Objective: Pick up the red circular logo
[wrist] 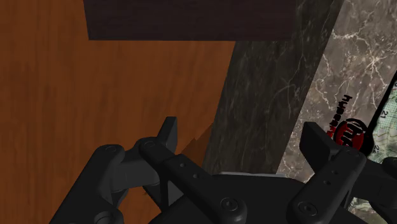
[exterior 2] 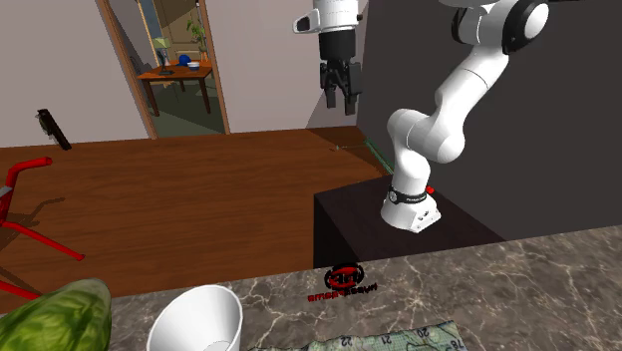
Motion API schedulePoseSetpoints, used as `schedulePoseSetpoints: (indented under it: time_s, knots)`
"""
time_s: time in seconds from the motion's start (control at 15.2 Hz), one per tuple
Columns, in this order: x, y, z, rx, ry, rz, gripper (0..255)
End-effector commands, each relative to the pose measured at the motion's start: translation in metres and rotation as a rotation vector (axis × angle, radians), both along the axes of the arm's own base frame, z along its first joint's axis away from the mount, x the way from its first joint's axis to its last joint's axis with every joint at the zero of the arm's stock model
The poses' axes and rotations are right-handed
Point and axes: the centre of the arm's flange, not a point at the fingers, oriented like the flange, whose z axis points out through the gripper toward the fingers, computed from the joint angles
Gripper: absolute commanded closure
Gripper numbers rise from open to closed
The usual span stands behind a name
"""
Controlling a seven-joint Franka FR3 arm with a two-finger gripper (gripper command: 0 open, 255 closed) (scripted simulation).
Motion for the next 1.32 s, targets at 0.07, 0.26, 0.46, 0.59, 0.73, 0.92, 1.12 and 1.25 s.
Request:
schedulePoseSetpoints:
  time_s: [0.07,0.26,0.46,0.59,0.73,0.92,1.12,1.25]
  knots:
    - [0.003,0.012,-0.005,-0.004,0.001,-0.009,0]
    - [0.014,0.048,-0.021,-0.016,0.004,-0.035,0]
    - [0.026,0.084,-0.037,-0.028,0.006,-0.061,0]
    - [0.035,0.107,-0.048,-0.037,0.008,-0.079,0]
    - [0.044,0.131,-0.060,-0.045,0.010,-0.097,0]
    - [0.057,0.165,-0.077,-0.057,0.013,-0.123,0]
    - [0.072,0.199,-0.095,-0.069,0.016,-0.149,0]
    - [0.083,0.221,-0.107,-0.077,0.017,-0.167,0]
